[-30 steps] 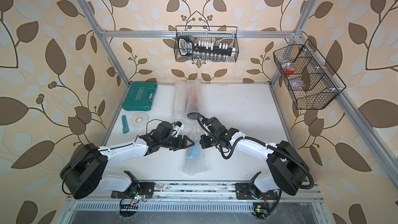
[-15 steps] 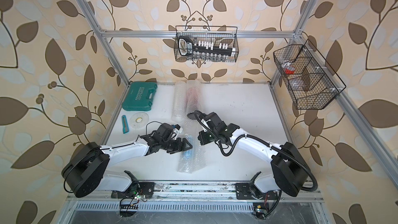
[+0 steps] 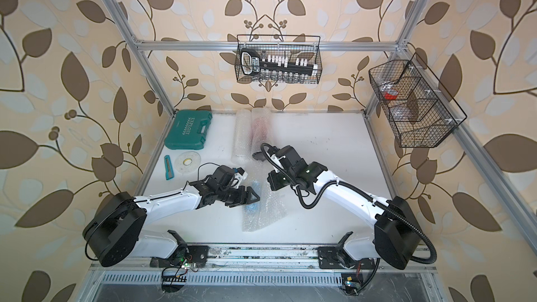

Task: Unwrap the vase from the bubble wrap
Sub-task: Unwrap the bubble wrap at the center of the board.

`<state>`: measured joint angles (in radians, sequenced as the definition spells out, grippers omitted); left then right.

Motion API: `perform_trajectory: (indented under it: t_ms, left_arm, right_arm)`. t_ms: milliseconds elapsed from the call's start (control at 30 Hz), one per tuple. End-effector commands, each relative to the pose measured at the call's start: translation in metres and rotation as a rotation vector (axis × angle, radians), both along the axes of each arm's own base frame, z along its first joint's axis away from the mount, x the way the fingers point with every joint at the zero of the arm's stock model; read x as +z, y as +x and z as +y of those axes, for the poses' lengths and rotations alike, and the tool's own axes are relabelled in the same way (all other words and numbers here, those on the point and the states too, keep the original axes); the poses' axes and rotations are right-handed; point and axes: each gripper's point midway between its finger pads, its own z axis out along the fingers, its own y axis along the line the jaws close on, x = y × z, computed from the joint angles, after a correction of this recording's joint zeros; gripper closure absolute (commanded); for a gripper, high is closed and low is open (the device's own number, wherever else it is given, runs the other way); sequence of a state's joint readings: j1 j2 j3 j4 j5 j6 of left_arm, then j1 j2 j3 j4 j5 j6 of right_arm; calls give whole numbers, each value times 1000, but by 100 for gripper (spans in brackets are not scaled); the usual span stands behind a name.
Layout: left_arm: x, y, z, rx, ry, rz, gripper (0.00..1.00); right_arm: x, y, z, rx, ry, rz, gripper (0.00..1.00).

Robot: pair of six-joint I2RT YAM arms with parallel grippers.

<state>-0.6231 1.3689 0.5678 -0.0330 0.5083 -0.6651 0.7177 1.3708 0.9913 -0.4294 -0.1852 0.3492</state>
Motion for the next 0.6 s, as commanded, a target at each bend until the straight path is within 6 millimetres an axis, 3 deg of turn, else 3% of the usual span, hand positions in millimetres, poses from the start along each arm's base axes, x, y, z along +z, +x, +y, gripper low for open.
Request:
perform_trajectory:
  t_ms: [0,167,267,567]
  left_arm:
    - [9,4,-3,4,-2,-26,18]
    - [7,11,19,76,116,-65,11]
    - [13,12,22,87,119,-89,10]
    - [22,5,-2,15,-35,-65,14]
  right_arm:
    - [19,4,-5,-12,-6,-53,100]
    - [27,6,-13,-38,-20,-83,100]
    - [34,6,-15,-44,-14,-102,100]
    - [46,5,-18,-53,1,-128,100]
